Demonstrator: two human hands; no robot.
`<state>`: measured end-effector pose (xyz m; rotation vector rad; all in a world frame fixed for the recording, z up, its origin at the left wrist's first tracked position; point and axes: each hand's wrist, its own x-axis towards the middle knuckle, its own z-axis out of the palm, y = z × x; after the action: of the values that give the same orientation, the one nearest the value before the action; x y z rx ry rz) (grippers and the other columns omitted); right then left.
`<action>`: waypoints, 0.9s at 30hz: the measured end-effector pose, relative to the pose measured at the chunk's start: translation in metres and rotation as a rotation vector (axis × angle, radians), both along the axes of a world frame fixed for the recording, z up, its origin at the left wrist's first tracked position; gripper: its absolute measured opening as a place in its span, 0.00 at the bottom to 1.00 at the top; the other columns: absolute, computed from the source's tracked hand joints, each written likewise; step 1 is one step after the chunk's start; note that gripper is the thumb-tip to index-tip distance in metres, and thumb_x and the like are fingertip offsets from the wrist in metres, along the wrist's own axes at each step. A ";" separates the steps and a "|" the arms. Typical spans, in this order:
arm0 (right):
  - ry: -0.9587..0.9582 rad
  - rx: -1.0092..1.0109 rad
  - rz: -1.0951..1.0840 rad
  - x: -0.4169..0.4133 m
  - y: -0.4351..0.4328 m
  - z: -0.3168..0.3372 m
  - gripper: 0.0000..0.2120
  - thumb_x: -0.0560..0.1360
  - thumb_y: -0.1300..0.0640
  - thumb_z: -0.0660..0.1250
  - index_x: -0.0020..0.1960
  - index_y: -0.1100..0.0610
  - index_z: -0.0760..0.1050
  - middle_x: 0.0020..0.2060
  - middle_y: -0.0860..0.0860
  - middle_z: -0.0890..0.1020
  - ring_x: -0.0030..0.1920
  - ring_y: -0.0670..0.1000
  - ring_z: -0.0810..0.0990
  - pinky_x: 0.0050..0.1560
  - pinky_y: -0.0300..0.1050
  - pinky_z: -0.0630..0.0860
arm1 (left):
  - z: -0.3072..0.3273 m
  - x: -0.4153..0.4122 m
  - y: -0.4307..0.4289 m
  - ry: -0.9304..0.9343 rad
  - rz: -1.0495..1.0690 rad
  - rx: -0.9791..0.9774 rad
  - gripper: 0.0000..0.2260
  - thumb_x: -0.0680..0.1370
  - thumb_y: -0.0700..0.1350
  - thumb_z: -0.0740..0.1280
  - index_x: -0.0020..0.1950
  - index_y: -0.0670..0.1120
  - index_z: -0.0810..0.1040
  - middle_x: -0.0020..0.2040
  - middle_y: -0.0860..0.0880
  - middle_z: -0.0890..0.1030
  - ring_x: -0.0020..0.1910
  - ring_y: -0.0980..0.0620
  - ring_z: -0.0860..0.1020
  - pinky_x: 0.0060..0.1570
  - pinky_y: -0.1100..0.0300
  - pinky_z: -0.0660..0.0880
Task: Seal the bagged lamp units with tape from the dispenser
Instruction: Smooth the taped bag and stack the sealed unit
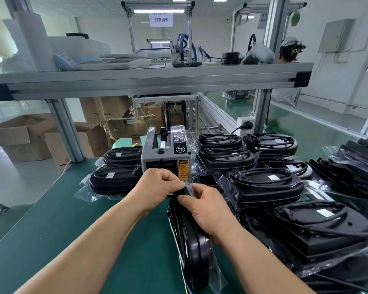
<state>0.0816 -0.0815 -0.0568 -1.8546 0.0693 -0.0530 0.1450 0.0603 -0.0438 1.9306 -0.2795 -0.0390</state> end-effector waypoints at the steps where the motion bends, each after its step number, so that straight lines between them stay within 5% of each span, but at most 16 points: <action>1: -0.001 -0.005 0.000 0.000 0.000 0.000 0.08 0.75 0.56 0.71 0.52 0.58 0.80 0.47 0.58 0.85 0.50 0.61 0.84 0.54 0.58 0.80 | 0.000 0.000 0.000 -0.020 0.015 0.035 0.10 0.71 0.43 0.77 0.31 0.47 0.81 0.29 0.55 0.79 0.31 0.60 0.75 0.34 0.68 0.72; 4: 0.004 -0.014 -0.002 -0.001 0.000 0.001 0.09 0.75 0.56 0.71 0.52 0.60 0.80 0.48 0.61 0.84 0.46 0.61 0.83 0.53 0.59 0.80 | -0.003 0.001 -0.001 -0.051 0.082 0.127 0.09 0.70 0.49 0.77 0.35 0.48 0.81 0.28 0.56 0.77 0.30 0.57 0.73 0.36 0.59 0.72; 9: 0.006 -0.055 0.010 -0.004 0.000 0.005 0.03 0.75 0.54 0.70 0.48 0.51 0.78 0.47 0.52 0.86 0.49 0.53 0.84 0.56 0.54 0.79 | -0.012 -0.006 -0.015 0.143 0.213 -0.060 0.08 0.71 0.49 0.74 0.39 0.47 0.81 0.27 0.56 0.79 0.25 0.61 0.75 0.26 0.66 0.69; 17: 0.082 -0.057 0.027 -0.008 0.001 0.006 0.23 0.70 0.45 0.75 0.62 0.51 0.77 0.54 0.49 0.84 0.55 0.51 0.83 0.61 0.52 0.78 | -0.014 -0.014 -0.020 0.327 0.257 -0.322 0.11 0.73 0.49 0.76 0.42 0.42 0.82 0.33 0.46 0.84 0.26 0.54 0.79 0.27 0.64 0.74; 23: 0.150 -0.016 0.187 -0.013 -0.009 0.008 0.08 0.68 0.60 0.77 0.46 0.57 0.82 0.38 0.52 0.86 0.38 0.52 0.85 0.47 0.50 0.82 | -0.005 -0.032 -0.008 0.382 0.085 -0.252 0.09 0.69 0.44 0.79 0.43 0.45 0.81 0.37 0.47 0.83 0.33 0.53 0.78 0.28 0.63 0.72; 27: -0.150 -0.075 0.180 -0.027 -0.010 0.012 0.17 0.68 0.57 0.74 0.54 0.45 0.78 0.38 0.50 0.84 0.36 0.44 0.79 0.39 0.40 0.78 | 0.012 -0.052 -0.001 0.135 0.047 -0.326 0.15 0.65 0.40 0.81 0.49 0.46 0.83 0.43 0.49 0.83 0.37 0.60 0.80 0.37 0.68 0.75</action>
<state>0.0549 -0.0914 -0.0451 -1.9187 -0.2066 -0.0703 0.0933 0.0594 -0.0321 1.6019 -0.1396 -0.0874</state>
